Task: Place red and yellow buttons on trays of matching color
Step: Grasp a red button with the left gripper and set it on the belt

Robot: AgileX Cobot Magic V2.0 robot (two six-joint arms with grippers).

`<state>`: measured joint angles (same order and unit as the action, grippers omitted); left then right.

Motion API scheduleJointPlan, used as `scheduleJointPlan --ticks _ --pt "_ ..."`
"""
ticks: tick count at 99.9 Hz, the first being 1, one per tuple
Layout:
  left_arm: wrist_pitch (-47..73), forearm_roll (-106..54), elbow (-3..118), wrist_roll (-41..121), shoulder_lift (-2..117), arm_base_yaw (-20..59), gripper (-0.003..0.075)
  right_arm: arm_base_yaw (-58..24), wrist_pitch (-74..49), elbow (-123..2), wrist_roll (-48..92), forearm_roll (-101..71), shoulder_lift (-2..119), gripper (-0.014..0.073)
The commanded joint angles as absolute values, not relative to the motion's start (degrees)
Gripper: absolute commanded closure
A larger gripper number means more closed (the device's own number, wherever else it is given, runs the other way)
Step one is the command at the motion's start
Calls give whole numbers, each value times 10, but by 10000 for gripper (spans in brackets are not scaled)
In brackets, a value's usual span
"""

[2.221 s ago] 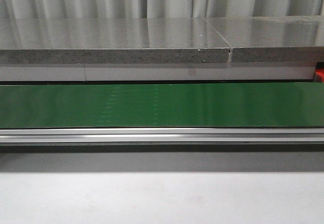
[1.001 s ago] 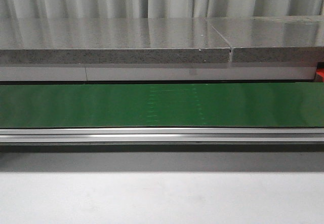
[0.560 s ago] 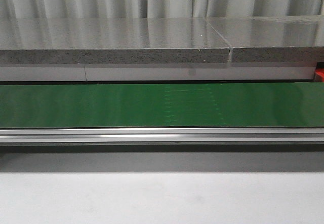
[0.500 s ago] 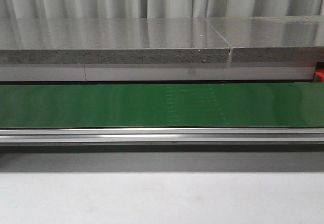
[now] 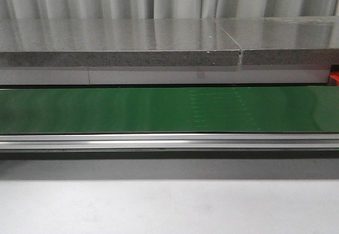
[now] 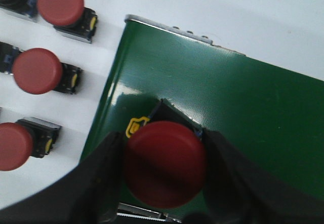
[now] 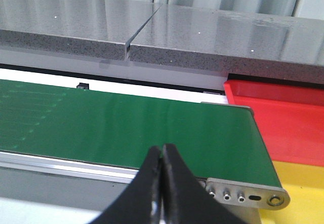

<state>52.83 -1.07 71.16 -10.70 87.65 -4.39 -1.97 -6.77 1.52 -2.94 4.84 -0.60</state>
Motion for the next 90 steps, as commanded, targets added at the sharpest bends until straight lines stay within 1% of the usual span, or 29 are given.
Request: scheduleJointPlan --ticks 1,31,38,45,52,56,57,59,64,71,74,76,85,90 --pt "504 -15 731 -107 871 -33 659 -21 -23 10 -30 56 -15 661" --pt "522 -15 731 -107 900 -30 652 -21 -23 10 -30 56 -15 661" --pt "527 -15 731 -99 902 -30 630 -21 -23 10 -30 56 -15 661" --pt "532 -15 731 -96 908 -30 566 -21 -23 10 -30 56 -15 661" --pt "537 -15 731 -93 912 -30 459 -21 -23 10 -30 56 -15 661" --pt "538 -15 731 -90 912 -30 372 -21 -23 10 -30 56 -15 661" --pt "538 -16 731 -88 912 -30 340 -21 -23 10 -30 56 -15 661" --pt "538 -16 731 -85 912 -30 307 -21 -23 10 -30 56 -15 661" --pt "534 -16 731 -82 911 -30 174 -21 -23 10 -30 56 -15 661" --pt "531 -14 738 -81 909 -26 44 -21 -23 10 -30 56 -15 661" --pt "531 -14 744 -81 909 -24 15 -21 -23 10 -30 56 -15 661" --pt "531 -14 747 -81 909 -22 11 -21 -23 10 -30 56 -15 661" --pt "532 -14 772 -77 909 -12 58 -21 -23 10 -30 56 -15 661" --pt "534 -14 792 -77 909 -6 60 -21 -23 10 -30 56 -15 661"
